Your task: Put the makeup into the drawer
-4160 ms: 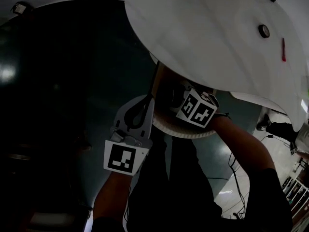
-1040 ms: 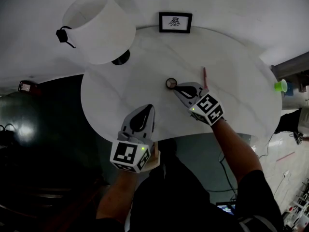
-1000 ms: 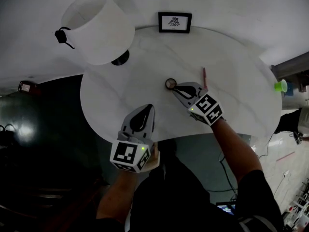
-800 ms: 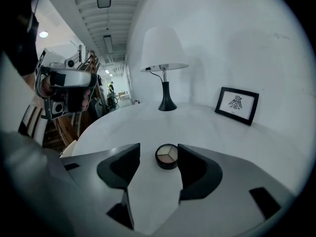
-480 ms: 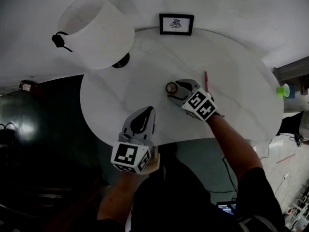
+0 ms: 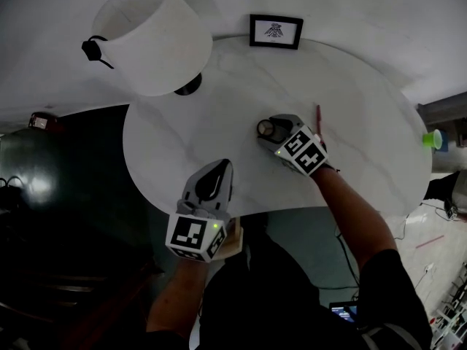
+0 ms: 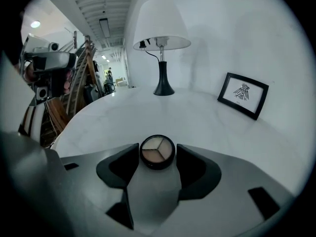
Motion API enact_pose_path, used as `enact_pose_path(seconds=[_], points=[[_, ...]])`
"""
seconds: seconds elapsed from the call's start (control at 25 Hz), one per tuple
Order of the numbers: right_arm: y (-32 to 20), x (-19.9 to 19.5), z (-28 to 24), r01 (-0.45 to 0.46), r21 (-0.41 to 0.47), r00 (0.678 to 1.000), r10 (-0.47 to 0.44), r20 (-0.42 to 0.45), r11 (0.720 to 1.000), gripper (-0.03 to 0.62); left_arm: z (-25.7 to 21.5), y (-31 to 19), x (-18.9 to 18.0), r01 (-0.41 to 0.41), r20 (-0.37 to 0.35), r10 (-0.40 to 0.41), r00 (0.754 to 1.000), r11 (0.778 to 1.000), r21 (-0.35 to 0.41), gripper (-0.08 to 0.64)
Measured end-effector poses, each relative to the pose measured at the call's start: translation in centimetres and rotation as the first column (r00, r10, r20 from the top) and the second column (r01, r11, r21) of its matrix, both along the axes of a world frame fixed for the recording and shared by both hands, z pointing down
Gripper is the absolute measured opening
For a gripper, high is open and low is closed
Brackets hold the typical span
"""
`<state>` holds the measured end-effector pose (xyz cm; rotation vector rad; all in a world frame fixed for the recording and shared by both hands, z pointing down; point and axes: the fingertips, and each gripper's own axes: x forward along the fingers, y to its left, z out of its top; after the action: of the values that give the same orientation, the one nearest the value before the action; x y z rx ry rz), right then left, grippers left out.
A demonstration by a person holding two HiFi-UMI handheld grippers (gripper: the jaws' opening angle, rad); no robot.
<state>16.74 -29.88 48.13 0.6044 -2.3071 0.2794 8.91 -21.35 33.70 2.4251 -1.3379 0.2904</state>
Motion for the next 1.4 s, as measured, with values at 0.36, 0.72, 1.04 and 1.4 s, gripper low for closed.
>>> enact_pose_path(seconds=[0.36, 0.72, 1.04, 1.4], points=[[0.3, -0.1, -0.1, 0.008, 0.046, 1.0, -0.006, -0.026, 0.999, 0.212, 0.2, 1.9, -1.5, 0.041, -0.012, -0.041, 0.999, 0.999, 0.0, 0.011], [4.6, -2.7, -3.9, 0.01, 0.093, 1.0, -0.01, 0.003, 0.996, 0.212, -1.1, 7.0, -5.5, 0.057, -0.017, -0.057, 0.998, 0.998, 0.022, 0.011], [11.8, -7.3, -7.2, 0.058, 0.102, 0.997, -0.064, 0.05, 0.993, 0.211, -0.9, 13.0, -10.6, 0.094, -0.013, -0.093, 0.996, 0.995, 0.022, 0.011], [21.1, -12.9, -7.0, 0.145, 0.074, 0.986, -0.15, 0.076, 0.987, 0.21, -0.6, 19.2, -15.0, 0.101, 0.019, -0.102, 0.995, 0.994, 0.037, 0.011]])
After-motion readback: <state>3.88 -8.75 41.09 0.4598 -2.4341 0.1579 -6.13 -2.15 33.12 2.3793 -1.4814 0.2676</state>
